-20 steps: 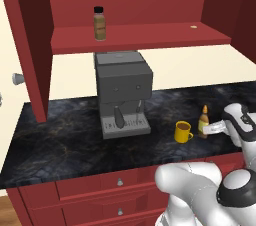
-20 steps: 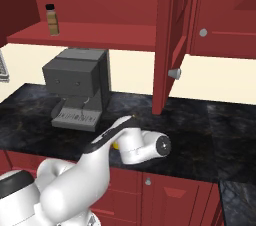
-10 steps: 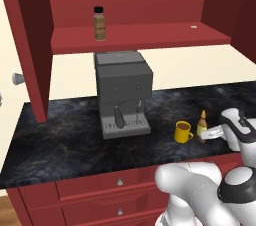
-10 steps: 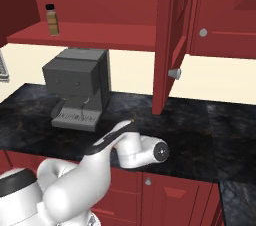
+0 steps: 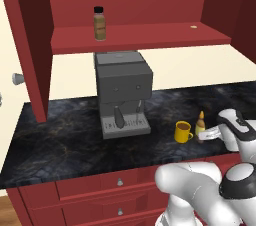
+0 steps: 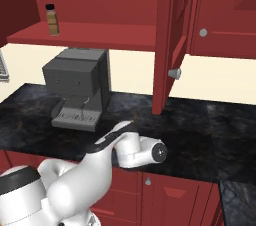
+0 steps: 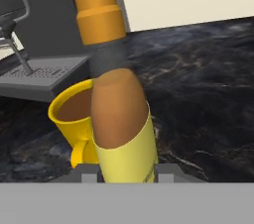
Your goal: Pick the cinnamon and honey bottle from the cabinet and place them next to the mug.
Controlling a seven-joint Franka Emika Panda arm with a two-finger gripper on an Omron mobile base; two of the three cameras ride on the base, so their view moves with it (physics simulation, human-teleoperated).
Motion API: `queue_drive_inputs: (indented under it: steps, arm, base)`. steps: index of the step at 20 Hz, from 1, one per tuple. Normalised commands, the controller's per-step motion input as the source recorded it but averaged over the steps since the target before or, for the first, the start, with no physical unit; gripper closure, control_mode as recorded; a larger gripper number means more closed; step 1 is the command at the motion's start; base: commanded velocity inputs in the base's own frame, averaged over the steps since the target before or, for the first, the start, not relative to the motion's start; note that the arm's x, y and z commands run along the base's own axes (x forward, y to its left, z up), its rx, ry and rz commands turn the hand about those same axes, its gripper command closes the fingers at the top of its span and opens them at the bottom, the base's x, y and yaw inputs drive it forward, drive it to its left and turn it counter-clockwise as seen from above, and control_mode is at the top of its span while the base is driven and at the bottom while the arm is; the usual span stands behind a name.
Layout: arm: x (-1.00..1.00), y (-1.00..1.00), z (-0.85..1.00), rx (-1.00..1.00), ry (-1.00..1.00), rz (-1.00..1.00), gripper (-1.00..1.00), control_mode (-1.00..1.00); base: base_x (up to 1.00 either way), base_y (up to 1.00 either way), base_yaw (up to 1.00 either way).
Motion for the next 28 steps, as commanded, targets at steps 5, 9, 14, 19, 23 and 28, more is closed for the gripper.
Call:
queue_drive_inputs:
  steps: [5,9,14,19,23,28]
  arm:
    - [0.34,-0.10,0.00,0.00,0.00,0.00,1.00,-1.00]
    - [0.14,-0.36,0.00,0.00,0.00,0.00,1.00,-1.00]
    - [0.00,-0.21,0.00,0.00,0.00,0.00,1.00,-1.00]
    - [0.00,0.00,-0.20,0.00,0.00,0.00,1.00,-1.00]
    - [0.03,0.00,-0.36,0.00,0.00,0.00,1.00,-1.00]
    - [0.10,0.00,-0.26,0.00,0.00,0.00,1.00,-1.00]
  base:
    - [0.00,0.00,0.00]
    - [0.00,0.00,0.00]
    - [0.00,0.00,0.00]
    - [0.00,0.00,0.00]
    - [0.00,0.00,0.00]
    - [0.00,0.00,0.00]
